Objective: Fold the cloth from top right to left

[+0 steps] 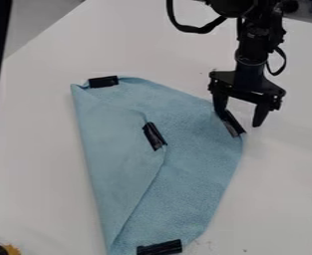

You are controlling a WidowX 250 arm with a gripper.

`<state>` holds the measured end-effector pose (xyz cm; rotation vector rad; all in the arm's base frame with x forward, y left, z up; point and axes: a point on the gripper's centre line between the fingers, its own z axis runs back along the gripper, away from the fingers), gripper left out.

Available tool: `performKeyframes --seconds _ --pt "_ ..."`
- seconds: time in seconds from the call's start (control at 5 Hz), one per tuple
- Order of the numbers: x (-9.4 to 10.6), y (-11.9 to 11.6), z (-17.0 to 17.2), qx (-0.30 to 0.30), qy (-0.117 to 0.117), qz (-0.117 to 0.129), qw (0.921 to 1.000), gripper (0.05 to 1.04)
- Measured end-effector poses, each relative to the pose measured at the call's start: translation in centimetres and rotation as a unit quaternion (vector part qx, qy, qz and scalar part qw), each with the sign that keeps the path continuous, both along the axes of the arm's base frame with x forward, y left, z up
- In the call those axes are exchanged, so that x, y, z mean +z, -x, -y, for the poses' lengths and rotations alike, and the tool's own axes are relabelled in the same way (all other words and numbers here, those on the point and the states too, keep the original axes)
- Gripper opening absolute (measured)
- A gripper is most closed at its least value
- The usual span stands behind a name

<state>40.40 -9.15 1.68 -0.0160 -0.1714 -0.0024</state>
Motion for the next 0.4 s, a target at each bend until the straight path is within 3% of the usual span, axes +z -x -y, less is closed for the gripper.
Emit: performKeyframes --seconds 0.4 --pt "-0.93 0.15 0.18 0.013 0.023 -0.008 0.9996 0.377"
